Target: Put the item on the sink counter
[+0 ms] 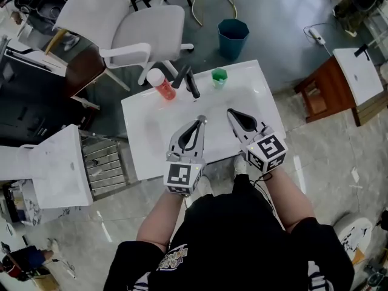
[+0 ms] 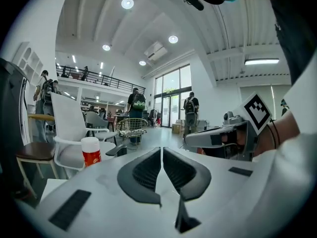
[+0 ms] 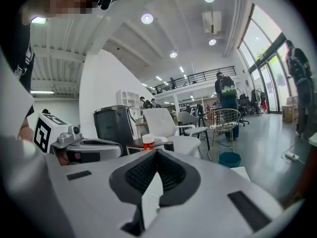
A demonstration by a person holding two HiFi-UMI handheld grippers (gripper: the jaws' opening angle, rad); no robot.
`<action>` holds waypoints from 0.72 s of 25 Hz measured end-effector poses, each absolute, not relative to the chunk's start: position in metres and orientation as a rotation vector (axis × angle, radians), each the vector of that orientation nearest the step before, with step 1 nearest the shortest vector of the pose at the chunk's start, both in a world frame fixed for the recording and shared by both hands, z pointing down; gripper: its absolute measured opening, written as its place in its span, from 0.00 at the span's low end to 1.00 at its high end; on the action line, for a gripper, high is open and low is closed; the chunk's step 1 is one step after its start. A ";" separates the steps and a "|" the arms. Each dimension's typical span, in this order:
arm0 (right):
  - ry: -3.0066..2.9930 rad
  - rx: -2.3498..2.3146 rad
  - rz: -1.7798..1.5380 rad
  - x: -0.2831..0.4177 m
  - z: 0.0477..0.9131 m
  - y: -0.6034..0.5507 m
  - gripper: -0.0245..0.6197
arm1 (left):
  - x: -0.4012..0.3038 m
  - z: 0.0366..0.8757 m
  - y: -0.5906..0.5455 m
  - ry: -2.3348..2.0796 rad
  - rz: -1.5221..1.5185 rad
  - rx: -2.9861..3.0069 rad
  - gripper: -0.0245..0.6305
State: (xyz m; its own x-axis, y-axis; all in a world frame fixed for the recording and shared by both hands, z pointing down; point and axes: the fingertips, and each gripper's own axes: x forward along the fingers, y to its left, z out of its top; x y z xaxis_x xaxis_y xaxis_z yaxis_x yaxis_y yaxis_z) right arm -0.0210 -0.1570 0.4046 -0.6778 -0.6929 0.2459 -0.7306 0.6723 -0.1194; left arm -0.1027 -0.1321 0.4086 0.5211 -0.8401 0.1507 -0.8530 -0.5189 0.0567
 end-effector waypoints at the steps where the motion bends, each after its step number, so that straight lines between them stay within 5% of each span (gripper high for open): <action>1: -2.708 1.166 0.306 -0.024 0.402 -0.154 0.12 | -0.105 0.408 -0.129 -1.469 0.164 2.627 0.08; 18: -2.687 1.250 0.288 -0.061 0.393 -0.081 0.12 | -0.137 0.397 -0.065 -1.340 0.174 2.716 0.08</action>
